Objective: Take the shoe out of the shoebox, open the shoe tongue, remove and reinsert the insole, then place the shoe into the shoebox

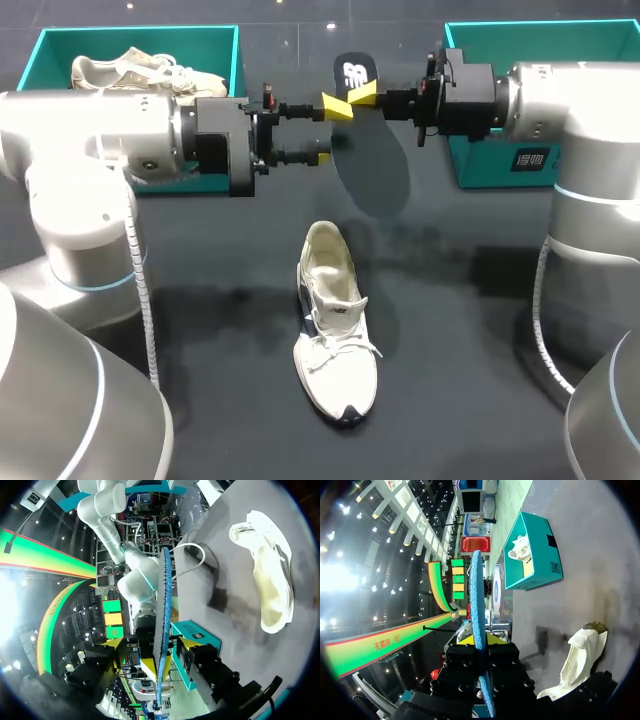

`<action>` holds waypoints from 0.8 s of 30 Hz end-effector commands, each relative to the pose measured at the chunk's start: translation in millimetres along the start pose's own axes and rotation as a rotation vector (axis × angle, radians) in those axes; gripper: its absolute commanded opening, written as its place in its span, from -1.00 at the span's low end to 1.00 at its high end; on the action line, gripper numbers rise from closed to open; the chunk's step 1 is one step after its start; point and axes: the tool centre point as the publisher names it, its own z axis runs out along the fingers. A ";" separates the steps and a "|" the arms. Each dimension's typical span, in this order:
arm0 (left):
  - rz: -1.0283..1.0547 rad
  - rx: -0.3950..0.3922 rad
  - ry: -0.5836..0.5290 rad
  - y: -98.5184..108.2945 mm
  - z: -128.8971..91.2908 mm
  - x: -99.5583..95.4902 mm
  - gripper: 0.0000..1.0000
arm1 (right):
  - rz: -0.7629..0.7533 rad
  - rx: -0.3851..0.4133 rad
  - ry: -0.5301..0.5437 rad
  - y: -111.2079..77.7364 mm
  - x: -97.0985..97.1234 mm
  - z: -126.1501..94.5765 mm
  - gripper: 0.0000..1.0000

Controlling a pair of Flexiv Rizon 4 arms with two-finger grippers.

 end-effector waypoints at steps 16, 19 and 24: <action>-0.011 -0.005 0.008 4.7 21.5 6.7 -0.43 | 0.001 0.000 -0.003 -0.2 0.0 0.8 -1.00; -0.012 -0.006 0.003 4.5 21.8 4.8 -0.48 | 0.001 0.000 -0.003 -0.2 0.0 0.8 -1.00; -0.009 -0.007 0.000 4.6 23.4 3.7 -0.62 | 0.001 0.000 -0.003 -0.2 0.0 0.8 -1.00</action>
